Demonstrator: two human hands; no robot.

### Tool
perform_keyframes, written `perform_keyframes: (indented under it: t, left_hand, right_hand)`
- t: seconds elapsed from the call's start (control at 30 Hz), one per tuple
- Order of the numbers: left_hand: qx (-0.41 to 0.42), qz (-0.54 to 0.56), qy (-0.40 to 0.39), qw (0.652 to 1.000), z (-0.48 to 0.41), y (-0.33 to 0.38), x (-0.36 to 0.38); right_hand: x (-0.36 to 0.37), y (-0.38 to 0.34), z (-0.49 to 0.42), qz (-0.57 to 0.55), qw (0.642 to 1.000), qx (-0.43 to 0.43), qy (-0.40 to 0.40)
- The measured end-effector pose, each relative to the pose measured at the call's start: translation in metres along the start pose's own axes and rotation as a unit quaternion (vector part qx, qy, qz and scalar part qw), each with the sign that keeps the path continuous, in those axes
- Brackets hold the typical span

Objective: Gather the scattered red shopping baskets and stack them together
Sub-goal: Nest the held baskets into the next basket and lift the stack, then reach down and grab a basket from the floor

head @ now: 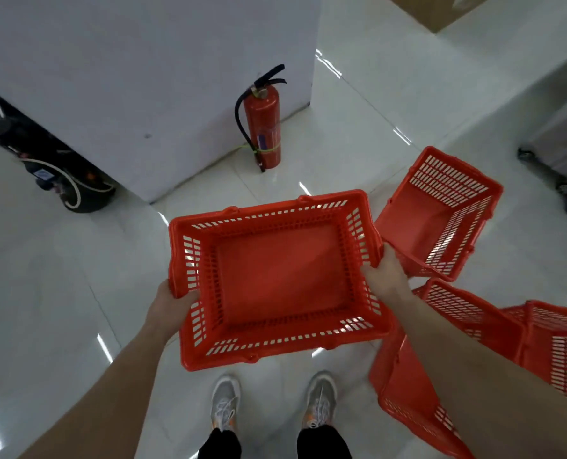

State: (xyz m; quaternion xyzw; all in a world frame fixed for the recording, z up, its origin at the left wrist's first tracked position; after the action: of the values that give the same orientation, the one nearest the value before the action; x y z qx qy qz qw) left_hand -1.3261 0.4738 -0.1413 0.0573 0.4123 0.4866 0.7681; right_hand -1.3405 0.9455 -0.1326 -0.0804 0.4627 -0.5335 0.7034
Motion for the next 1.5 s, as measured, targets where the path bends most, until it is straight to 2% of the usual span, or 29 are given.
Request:
perform_keyframes:
  t: [0.13, 0.23, 0.4, 0.5, 0.7, 0.77, 0.93, 1.13, 1.3, 1.5]
  left_hand:
    - [-0.027, -0.135, 0.009, 0.990, 0.000, -0.004, 0.002]
    - [0.026, -0.199, 0.004, 0.980, 0.022, 0.030, 0.006]
    - [0.128, -0.235, -0.058, 0.962, 0.086, 0.122, 0.008]
    - [0.187, -0.268, -0.051, 0.944, 0.132, 0.182, 0.002]
    - [0.347, -0.332, -0.078, 0.873, 0.243, 0.273, -0.005]
    - [0.397, -0.362, -0.104, 0.837, 0.279, 0.286, 0.005]
    - [0.528, -0.431, -0.136, 0.719, 0.375, 0.297, 0.039]
    - [0.619, -0.441, -0.207, 0.616, 0.510, 0.277, 0.088]
    - [0.689, -0.457, -0.262, 0.498, 0.653, 0.212, 0.141]
    - [0.749, -0.469, -0.310, 0.351, 0.833, 0.069, 0.197]
  right_hand:
    - [0.010, -0.011, 0.004, 0.145, 0.989, -0.034, -0.018]
    - [0.002, -0.029, 0.020, 0.199, 0.977, -0.061, -0.050]
    - [-0.053, -0.070, 0.073, 0.230, 0.970, -0.065, -0.051]
    - [-0.094, -0.089, 0.115, 0.228, 0.972, -0.054, -0.026]
    - [-0.176, -0.091, 0.234, 0.177, 0.982, 0.011, 0.061]
    - [-0.195, -0.079, 0.277, 0.151, 0.983, 0.036, 0.101]
    - [-0.227, -0.029, 0.397, 0.103, 0.965, 0.119, 0.212]
    - [-0.235, 0.056, 0.555, 0.029, 0.927, 0.225, 0.298]
    - [-0.230, 0.145, 0.710, -0.036, 0.872, 0.313, 0.374]
    - [-0.184, 0.272, 0.908, -0.112, 0.787, 0.422, 0.435]
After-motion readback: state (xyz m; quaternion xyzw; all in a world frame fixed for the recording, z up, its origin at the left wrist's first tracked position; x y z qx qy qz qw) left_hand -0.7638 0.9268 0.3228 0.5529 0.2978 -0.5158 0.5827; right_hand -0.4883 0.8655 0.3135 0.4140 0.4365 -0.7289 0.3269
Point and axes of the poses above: each hand's wrist, its own z-axis away from the middle knuckle, its own x-axis out of the palm, y = z × x, the point moved 9 cm from there along -z, towards the middle knuckle, and after that the axes turned 5 degrees about -z, right-handed, at the moved point
